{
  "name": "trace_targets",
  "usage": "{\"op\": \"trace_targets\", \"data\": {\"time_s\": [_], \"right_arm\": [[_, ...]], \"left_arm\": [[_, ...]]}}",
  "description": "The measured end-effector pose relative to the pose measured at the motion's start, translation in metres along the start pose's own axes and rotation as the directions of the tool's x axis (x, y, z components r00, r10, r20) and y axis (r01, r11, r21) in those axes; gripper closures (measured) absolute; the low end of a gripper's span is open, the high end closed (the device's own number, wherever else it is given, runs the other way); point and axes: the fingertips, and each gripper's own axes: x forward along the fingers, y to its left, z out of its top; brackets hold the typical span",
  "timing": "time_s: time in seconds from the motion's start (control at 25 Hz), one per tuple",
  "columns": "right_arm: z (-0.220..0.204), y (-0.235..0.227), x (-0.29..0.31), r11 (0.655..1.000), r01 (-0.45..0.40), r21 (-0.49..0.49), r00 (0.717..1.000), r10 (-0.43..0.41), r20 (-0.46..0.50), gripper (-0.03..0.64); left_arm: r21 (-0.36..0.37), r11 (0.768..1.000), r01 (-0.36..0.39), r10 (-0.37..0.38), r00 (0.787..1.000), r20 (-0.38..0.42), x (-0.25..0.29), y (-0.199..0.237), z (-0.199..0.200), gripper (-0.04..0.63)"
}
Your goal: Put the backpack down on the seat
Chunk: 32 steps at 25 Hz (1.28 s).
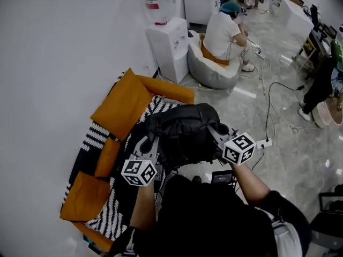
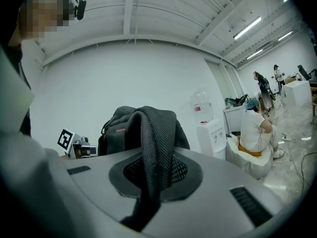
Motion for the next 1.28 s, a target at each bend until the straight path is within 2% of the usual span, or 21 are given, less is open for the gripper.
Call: {"op": "trace_targets", "data": {"time_s": [0.2,0.64,1.28], "right_arm": [[0.006,-0.013,0.017,1.000,-0.004,0.012,1.000,0.004,-0.003,0.568],[0.008,-0.043,0.068,1.000,-0.015,0.017,0.999,0.016,-0.038,0.568],[0.017,-0.086,0.198,0.996,-0.082,0.032,0.989,0.086,-0.124,0.569]], "left_arm": [[-0.026,1.000,-0.004,0.004,1.000,0.006,0.018,0.012,0.005,0.554],[-0.030,0.999,-0.012,0.012,1.000,-0.013,0.059,0.052,0.011,0.554],[-0.068,0.994,-0.083,0.081,0.996,-0.040,0.122,0.152,0.025,0.554]]}}
